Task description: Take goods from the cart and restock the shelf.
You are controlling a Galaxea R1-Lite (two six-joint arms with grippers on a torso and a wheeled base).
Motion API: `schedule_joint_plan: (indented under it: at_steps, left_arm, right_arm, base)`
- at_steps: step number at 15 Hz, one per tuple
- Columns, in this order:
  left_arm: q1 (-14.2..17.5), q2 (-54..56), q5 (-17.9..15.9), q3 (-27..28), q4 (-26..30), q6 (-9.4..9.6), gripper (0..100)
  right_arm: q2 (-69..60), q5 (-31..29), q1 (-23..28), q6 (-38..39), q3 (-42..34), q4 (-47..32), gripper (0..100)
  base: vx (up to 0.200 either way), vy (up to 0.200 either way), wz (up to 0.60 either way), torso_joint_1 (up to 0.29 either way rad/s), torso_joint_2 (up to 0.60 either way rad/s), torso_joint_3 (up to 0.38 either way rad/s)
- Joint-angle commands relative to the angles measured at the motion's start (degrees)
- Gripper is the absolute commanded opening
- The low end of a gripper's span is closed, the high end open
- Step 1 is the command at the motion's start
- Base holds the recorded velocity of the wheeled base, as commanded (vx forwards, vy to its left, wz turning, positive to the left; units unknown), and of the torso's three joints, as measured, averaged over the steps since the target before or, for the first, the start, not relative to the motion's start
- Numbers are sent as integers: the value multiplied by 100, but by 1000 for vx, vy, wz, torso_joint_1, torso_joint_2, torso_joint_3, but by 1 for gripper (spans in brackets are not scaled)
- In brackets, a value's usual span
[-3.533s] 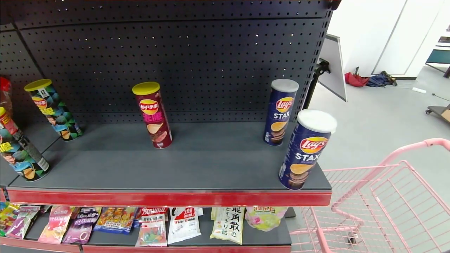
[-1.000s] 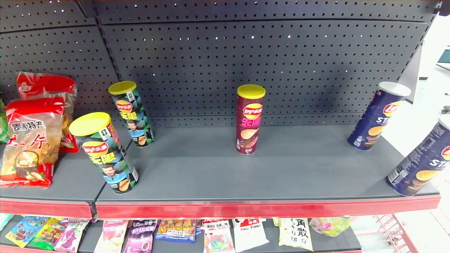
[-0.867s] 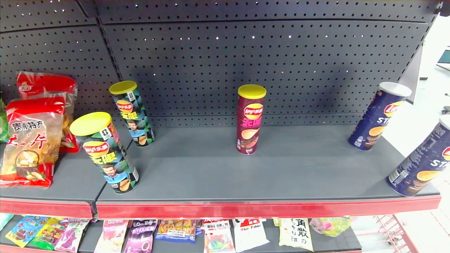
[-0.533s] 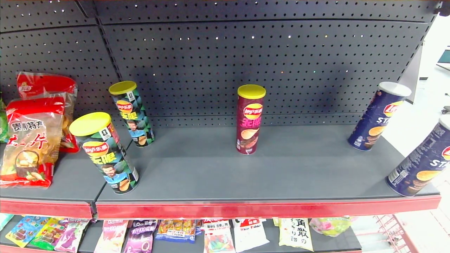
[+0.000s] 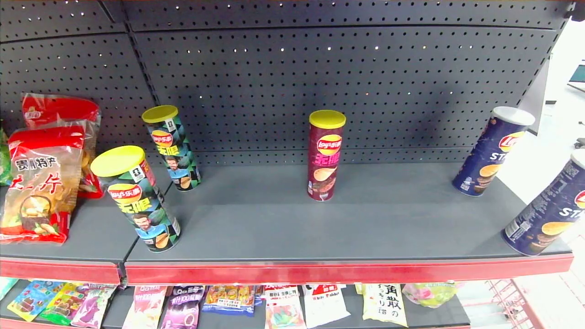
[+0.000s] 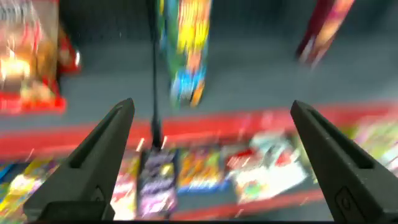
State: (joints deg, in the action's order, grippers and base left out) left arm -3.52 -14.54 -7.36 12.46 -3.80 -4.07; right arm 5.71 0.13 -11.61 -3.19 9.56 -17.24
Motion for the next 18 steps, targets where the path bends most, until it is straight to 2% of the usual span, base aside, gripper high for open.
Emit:
schedule_joint_plan:
  at_steps: [1, 2, 3, 4, 6, 7, 9, 12, 16, 18]
  left_arm:
    - [-614, -2773, -872, 1901, -569, -94, 100]
    - [-878, -2975, -1347, 1602, -586, 548, 100]
    - [-1177, -3257, -1804, 1505, -586, 926, 100]
    - [-1572, -3635, -2103, 1558, -622, 1005, 100]
    - [-2240, -4505, -2094, 1953, -859, 1014, 100]
    - [-2276, -4768, -2085, 2112, -982, 1014, 100]
    - [-2399, -6034, -2059, 2938, -1439, 1014, 100]
    - [-2513, -7141, -2032, 3913, -1465, 1022, 100]
    - [-2522, -8178, -1760, 4581, -1483, 1409, 100]
    - [-2531, -8706, -1742, 5117, -1501, 1550, 100]
  right_arm:
    - [10, -5, -17, -15, 2, 1, 0]
    - [10, -5, -8, -15, 2, 1, 0]
    - [10, -13, -8, -23, 2, 1, 0]
    - [1, -22, -8, -23, -7, 1, 0]
    - [10, -13, -8, -15, -7, 1, 0]
    - [1, -13, -8, -15, -7, 1, 0]
    - [1, -5, -8, -6, -7, 1, 0]
    - [1, -5, -8, 3, -7, 1, 0]
    - [1, -5, -8, 3, -7, 1, 0]
    - [1, 4, -8, 29, -7, 1, 0]
  base:
    - [0, 0, 0, 0, 0, 0]
    - [0, 0, 0, 0, 0, 0]
    - [0, 0, 0, 0, 0, 0]
    - [0, 0, 0, 0, 0, 0]
    - [0, 0, 0, 0, 0, 0]
    - [0, 0, 0, 0, 0, 0]
    - [0, 0, 0, 0, 0, 0]
    - [0, 0, 0, 0, 0, 0]
    - [0, 0, 0, 0, 0, 0]
    - [0, 0, 0, 0, 0, 0]
